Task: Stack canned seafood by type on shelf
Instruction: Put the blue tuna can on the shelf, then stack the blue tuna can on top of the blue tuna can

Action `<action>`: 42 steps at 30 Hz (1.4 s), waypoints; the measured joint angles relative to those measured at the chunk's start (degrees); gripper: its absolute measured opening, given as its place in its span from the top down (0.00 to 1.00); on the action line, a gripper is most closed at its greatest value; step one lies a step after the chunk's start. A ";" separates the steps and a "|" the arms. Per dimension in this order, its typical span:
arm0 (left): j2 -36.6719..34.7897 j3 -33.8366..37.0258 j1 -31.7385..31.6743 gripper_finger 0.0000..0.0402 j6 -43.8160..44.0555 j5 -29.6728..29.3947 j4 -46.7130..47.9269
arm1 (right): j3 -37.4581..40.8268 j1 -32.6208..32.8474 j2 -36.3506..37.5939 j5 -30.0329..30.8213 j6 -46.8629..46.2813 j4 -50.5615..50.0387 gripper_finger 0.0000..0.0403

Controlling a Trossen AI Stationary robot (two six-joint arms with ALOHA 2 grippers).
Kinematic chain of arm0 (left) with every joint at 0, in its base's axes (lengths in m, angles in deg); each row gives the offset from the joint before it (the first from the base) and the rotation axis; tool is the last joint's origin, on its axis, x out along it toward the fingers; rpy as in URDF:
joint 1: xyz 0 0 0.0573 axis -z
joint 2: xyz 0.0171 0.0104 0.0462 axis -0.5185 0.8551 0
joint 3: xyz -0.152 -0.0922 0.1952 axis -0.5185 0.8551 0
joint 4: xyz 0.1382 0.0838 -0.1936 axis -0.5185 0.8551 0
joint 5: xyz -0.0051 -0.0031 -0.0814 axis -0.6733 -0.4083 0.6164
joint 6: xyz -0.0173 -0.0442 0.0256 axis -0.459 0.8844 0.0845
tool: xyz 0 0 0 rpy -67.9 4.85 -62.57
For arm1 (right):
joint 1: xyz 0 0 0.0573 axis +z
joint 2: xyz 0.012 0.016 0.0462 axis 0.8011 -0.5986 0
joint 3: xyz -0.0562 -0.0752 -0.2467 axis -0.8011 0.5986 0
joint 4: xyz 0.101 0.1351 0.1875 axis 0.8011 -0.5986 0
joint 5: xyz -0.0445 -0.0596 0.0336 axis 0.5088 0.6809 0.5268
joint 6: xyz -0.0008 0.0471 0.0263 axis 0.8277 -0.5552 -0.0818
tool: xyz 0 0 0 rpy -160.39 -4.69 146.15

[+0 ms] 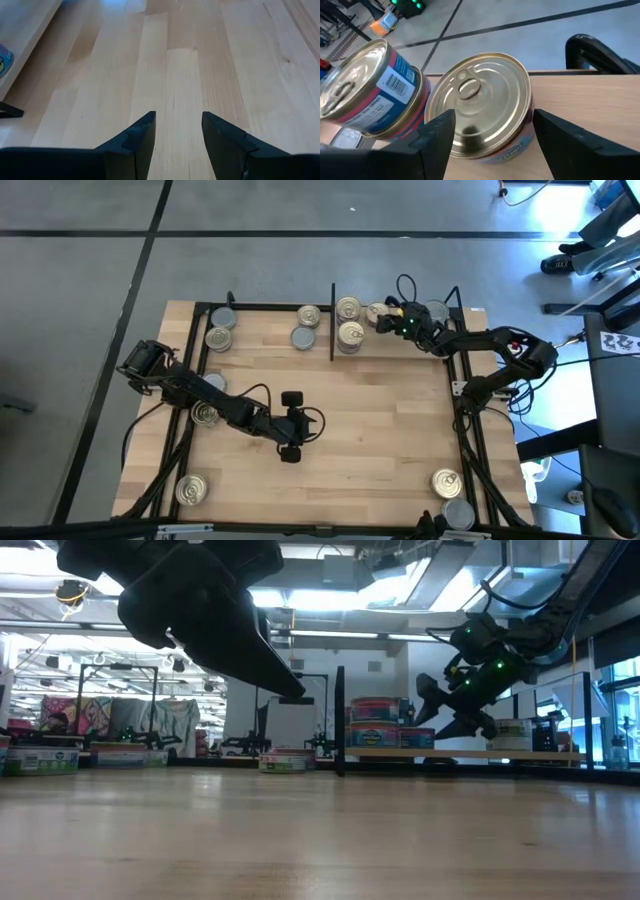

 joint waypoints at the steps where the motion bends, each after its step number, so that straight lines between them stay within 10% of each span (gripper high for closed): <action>1: 0.00 0.00 0.00 0.61 0.00 0.00 -0.01 | 0.00 -0.02 0.00 -0.07 0.29 0.01 0.33; 15: 0.00 0.00 0.00 0.61 0.02 0.34 -0.04 | 0.04 3.18 17.89 -5.88 13.05 -9.67 0.33; 30: 0.00 -2.38 -2.17 0.45 -4.83 3.23 -0.29 | 0.02 36.65 25.86 0.17 18.25 -20.96 0.33; 36: 0.00 -10.51 -1.79 0.31 -6.42 6.39 22.81 | 0.02 47.19 24.32 4.99 17.23 -15.08 0.33; 42: -0.40 -17.46 0.04 0.31 12.00 6.49 53.18 | 0.02 51.77 21.75 5.12 17.14 -11.80 0.33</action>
